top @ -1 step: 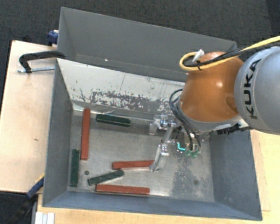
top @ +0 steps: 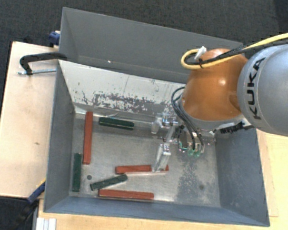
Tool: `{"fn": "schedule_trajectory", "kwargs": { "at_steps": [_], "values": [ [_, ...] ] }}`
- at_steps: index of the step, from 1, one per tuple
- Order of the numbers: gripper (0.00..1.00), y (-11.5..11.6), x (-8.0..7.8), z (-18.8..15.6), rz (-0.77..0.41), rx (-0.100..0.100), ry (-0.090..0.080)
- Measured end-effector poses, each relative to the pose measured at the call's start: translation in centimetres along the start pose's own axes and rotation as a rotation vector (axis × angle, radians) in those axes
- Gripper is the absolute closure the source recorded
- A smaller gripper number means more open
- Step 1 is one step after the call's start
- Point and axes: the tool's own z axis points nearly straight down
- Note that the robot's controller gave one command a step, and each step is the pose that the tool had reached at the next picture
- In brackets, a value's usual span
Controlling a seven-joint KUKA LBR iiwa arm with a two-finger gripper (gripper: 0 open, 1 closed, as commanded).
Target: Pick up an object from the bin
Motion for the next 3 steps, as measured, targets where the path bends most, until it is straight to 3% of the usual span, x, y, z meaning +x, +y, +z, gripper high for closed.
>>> {"fn": "schedule_trajectory", "kwargs": {
  "at_steps": [1,2,3],
  "values": [
    [0.0,0.8,-0.6,0.1,-0.01,0.0,-0.001],
    [1.0,0.9,2.7,9.9,-0.111,0.0,0.005],
    [1.0,0.9,2.7,9.9,-0.111,0.0,0.005]
  ]
}}
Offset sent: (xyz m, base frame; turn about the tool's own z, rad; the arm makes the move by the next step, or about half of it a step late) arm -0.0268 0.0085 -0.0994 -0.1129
